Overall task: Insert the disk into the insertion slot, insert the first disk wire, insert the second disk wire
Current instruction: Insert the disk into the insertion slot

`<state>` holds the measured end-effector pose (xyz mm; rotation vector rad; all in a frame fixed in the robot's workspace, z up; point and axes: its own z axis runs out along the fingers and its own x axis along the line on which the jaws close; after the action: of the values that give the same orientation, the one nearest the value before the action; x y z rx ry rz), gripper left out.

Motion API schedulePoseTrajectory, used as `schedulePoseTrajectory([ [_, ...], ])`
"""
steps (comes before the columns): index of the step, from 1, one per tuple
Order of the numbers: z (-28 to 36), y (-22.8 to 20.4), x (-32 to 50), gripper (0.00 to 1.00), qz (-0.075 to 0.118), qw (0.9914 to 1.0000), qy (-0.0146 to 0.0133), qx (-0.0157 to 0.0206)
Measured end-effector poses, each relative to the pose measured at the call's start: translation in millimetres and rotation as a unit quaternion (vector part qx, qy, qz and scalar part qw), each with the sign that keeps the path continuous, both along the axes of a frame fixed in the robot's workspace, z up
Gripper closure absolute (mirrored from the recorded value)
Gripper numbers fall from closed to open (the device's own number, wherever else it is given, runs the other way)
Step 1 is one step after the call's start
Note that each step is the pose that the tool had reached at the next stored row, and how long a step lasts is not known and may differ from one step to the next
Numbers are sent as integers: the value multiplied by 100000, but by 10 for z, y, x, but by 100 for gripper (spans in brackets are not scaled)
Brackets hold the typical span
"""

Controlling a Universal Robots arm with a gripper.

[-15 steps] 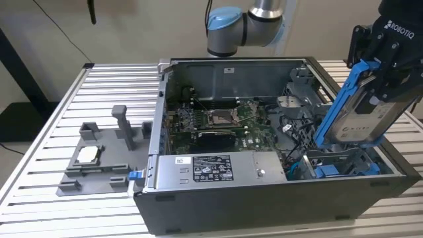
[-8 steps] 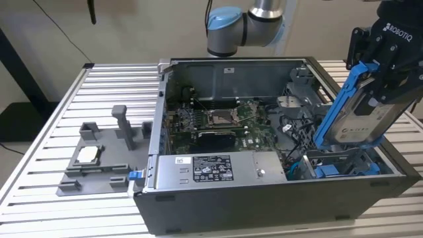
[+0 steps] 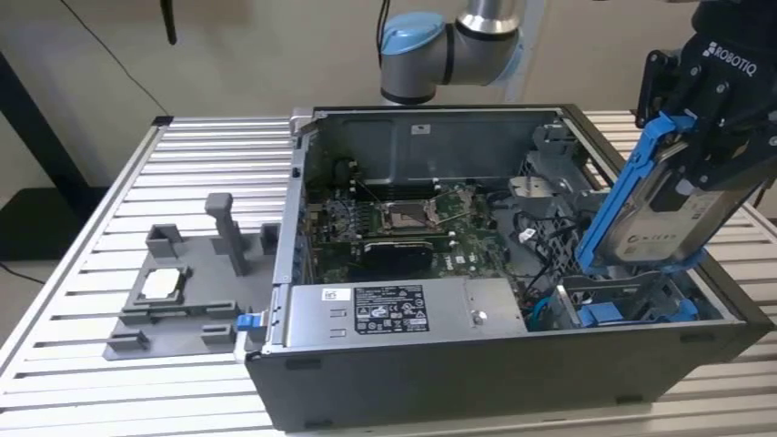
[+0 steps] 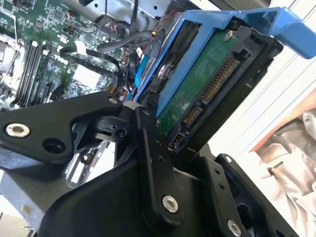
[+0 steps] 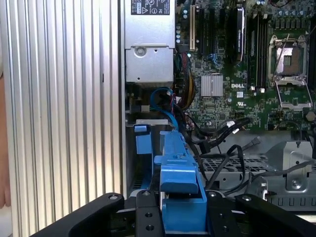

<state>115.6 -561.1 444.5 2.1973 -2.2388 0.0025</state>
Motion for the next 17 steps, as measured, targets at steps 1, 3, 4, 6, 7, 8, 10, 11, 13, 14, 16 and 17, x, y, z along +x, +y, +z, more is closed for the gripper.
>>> schedulePoseTrajectory([
  [1,0,0,0,67,-1,100000,-1,4],
  [3,0,0,0,67,-2,100000,0,4],
  [4,0,0,0,67,-1,100000,-1,2],
  [6,-10,0,0,67,-3,100000,0,2],
  [7,-21,0,0,67,-1,100000,0,7],
  [8,-35,0,0,67,-2,100000,0,3],
  [10,-67,-1,0,67,-2,100000,-1,9],
  [11,-78,-6,0,67,-4,100000,1,15],
  [13,-100,-17,0,67,-4,100000,0,3],
  [14,-113,-24,0,67,-6,100000,-2,11],
  [16,-135,-43,-1,67,-9,100000,-1,5],
  [17,-145,-54,0,67,-4,100000,-1,10],
])
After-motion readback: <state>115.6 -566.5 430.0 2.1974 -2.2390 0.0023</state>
